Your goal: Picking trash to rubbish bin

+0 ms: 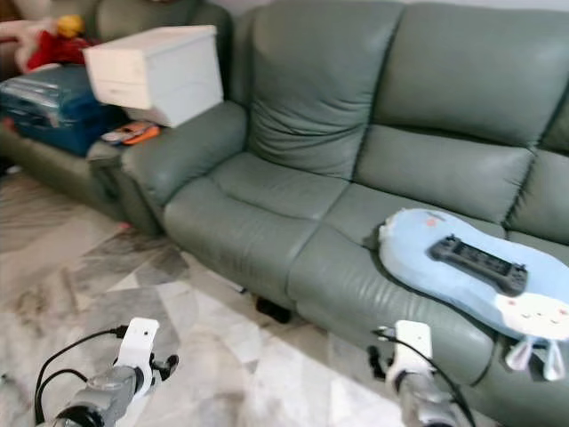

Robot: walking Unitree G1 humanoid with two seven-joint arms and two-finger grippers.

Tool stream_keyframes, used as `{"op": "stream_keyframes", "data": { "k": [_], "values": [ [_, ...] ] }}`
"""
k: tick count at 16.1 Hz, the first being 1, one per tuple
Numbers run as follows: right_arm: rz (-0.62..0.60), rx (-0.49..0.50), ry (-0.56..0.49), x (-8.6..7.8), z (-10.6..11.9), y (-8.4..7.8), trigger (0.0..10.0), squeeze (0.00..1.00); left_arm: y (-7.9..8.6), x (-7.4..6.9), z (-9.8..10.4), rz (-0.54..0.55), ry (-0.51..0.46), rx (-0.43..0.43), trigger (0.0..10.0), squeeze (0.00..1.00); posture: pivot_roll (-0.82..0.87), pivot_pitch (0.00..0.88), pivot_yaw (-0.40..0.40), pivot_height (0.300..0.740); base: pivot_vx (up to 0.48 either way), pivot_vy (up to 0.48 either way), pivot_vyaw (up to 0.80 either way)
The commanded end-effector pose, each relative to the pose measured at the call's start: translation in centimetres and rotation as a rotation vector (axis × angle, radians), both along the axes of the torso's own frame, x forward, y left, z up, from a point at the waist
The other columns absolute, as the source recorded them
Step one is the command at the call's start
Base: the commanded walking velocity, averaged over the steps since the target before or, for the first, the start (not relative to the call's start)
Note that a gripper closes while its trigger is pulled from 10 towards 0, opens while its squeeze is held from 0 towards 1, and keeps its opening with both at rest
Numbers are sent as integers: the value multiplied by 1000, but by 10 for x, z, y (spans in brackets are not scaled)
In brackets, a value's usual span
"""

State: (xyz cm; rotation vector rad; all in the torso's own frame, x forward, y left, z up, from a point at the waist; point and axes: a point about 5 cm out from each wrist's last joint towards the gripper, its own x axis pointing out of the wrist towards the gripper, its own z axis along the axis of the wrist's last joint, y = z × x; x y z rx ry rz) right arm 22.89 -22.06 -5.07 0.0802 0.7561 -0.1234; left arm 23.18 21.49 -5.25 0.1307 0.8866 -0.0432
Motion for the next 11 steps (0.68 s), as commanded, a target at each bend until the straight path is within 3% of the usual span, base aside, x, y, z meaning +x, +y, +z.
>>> {"op": "stream_keyframes", "data": {
  "k": [1, 11],
  "values": [
    [14, -8, 8, -1, 0, 0, 10000, 0, 10, -3, 1, 14, 9, 22, 10000, 0, -106, 0, 55, 740, 0, 0, 0],
    [24, -22, 42, -5, -4, 0, 10000, 0, 12, -2, 1, 14, 12, 33, 10000, 0, -104, 0, 59, 740, 0, 0, 0]
  ]
}}
